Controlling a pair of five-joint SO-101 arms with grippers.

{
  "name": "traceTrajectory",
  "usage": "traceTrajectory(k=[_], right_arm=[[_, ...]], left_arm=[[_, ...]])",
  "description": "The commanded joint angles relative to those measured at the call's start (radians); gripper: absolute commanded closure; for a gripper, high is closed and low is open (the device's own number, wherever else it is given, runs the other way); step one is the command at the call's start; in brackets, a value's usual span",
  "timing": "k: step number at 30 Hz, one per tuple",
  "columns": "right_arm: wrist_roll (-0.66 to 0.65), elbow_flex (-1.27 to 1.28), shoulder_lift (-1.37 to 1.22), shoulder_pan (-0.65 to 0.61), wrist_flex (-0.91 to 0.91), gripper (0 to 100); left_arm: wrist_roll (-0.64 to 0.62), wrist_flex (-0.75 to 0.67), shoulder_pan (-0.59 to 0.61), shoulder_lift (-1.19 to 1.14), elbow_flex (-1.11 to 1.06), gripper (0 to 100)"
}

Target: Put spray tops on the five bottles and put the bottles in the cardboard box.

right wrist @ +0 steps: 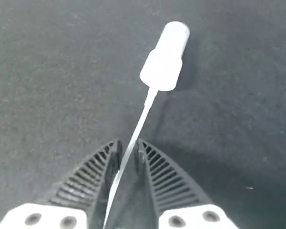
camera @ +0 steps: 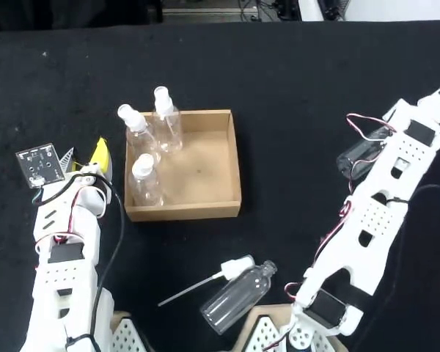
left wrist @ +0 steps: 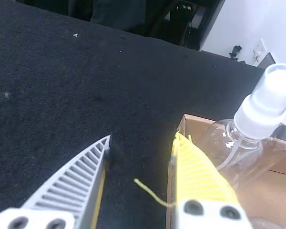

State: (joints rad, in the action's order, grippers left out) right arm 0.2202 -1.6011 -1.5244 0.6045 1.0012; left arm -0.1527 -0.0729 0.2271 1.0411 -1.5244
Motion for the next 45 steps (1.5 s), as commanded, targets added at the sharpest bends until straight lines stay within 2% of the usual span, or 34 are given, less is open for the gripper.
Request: traceTrajectory(k=[1, 10, 16, 23, 27, 35, 43, 45], right_arm=[[0.009, -0.07, 0.035, 0.0, 0.023, 98.8], [0.014, -0.062, 0.137, -0.003, 0.178, 98.2], [0.009, -0.058, 0.131, -0.035, 0.183, 84.3], [0.011, -0.064, 0.062, -0.041, 0.115, 89.0], [0.009, -0.068, 0.059, -0.023, 0.11, 99.2], [-0.074, -0.07, 0.082, 0.011, 0.172, 98.8], [-0.081, -0.068, 0.189, 0.078, 0.347, 98.8], [-0.123, -0.068, 0.208, 0.083, 0.388, 98.8]], left_arm=[[0.006, -0.025, -0.016, 0.017, 0.012, 81], [0.006, -0.025, -0.016, 0.018, 0.012, 81], [0.006, -0.025, -0.016, 0.018, 0.012, 81], [0.006, -0.025, -0.015, 0.018, 0.01, 81], [0.006, -0.025, -0.015, 0.018, 0.01, 81], [0.006, -0.025, -0.013, 0.02, 0.01, 81], [0.006, -0.025, -0.015, 0.02, 0.01, 81], [0.006, -0.025, -0.012, 0.02, 0.01, 81]])
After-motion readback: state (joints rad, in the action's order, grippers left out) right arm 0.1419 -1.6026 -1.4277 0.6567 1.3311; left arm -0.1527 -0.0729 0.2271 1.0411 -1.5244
